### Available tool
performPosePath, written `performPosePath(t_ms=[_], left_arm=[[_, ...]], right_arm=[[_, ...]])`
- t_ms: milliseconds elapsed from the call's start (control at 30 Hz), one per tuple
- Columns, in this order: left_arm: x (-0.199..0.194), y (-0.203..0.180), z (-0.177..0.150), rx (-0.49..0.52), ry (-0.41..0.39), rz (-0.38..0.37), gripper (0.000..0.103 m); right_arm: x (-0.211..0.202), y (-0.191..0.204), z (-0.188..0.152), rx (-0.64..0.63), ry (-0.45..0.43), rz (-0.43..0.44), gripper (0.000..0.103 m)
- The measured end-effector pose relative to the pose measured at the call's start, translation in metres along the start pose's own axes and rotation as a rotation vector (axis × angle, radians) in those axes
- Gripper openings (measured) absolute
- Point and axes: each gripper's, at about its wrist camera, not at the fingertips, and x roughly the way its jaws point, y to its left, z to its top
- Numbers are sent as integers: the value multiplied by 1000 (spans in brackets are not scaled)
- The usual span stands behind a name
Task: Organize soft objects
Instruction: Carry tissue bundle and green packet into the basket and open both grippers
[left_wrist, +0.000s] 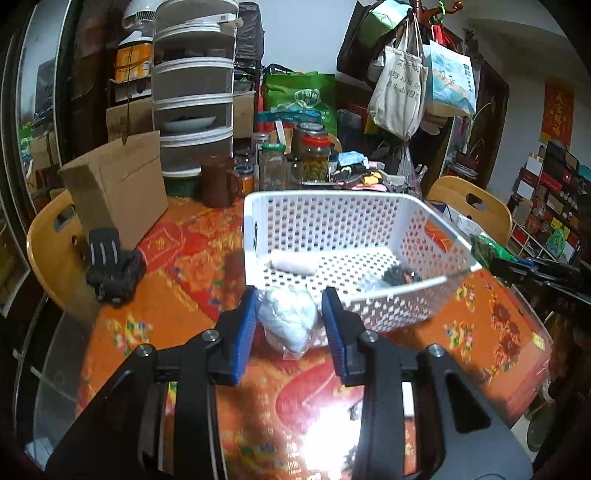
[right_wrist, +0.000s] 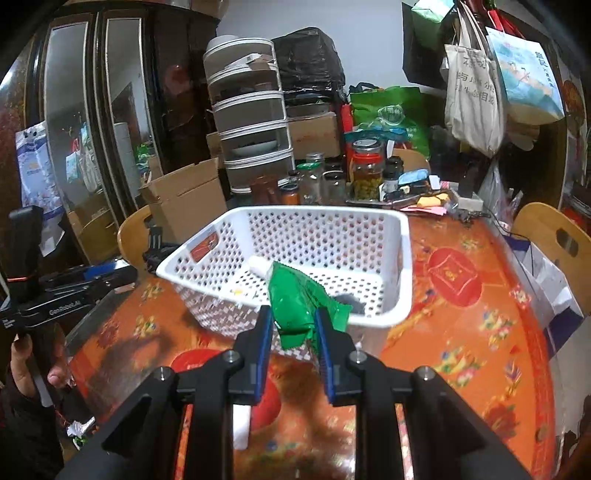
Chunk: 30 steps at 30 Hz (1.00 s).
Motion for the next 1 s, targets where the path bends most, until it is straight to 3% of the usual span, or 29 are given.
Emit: performPosePath(t_ms=[467, 767, 1000], left_arm=[[55, -9, 73, 9, 39, 3, 33], [116, -27, 92, 31, 112, 26, 33], [154, -19, 89, -6, 172, 32, 33]], right_arm=[[56, -22, 51, -16, 40, -78, 21], [105, -28, 63, -47, 93, -121, 21], [133, -42, 64, -15, 146, -142, 21]])
